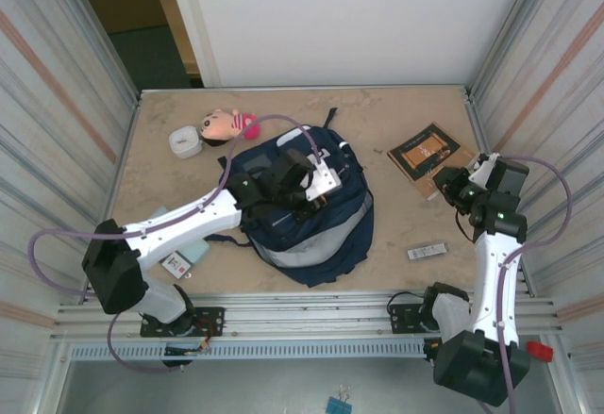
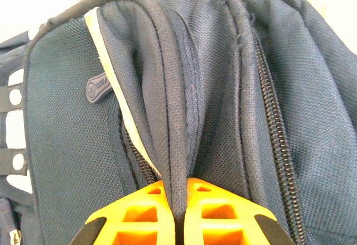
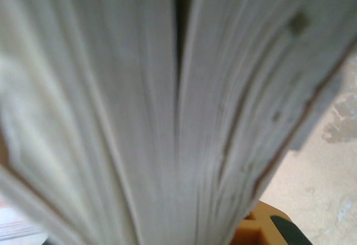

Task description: Pack books, pencil case, and school supplies into a backpack

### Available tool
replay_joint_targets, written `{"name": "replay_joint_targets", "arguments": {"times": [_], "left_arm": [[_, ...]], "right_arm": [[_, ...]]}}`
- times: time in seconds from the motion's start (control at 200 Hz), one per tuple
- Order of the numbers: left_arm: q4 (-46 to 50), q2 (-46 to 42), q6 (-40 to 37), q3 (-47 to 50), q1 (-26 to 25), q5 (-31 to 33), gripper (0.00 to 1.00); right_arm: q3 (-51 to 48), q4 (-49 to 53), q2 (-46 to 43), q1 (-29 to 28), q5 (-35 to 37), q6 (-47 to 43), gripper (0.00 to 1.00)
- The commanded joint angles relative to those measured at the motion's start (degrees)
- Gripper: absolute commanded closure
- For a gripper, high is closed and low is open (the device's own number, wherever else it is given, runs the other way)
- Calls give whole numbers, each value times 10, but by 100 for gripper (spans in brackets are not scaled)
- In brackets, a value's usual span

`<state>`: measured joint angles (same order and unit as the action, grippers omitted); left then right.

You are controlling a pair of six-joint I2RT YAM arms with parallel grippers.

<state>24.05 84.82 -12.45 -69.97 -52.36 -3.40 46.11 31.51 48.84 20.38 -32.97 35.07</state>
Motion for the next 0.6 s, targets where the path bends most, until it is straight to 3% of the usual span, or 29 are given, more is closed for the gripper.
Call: {"name": "replay_joint_targets", "arguments": {"times": [0.0,0.2,0.426,0.596], "left_arm": [[-57,-12,75,-48,26,-24,100],[-101,-29,151,-52,66,-66,100],[-105,-26,212,-70,96,-60,100],[-97,-12,227,-90,97,-63,100]], "right_arm": [[31,41,-32,1,-54,-41,100],[51,124,-56,-36,-93,3,100],[86,241,-93,-92,14,57,100],[124,304,-73,-166,15,49,100]]}}
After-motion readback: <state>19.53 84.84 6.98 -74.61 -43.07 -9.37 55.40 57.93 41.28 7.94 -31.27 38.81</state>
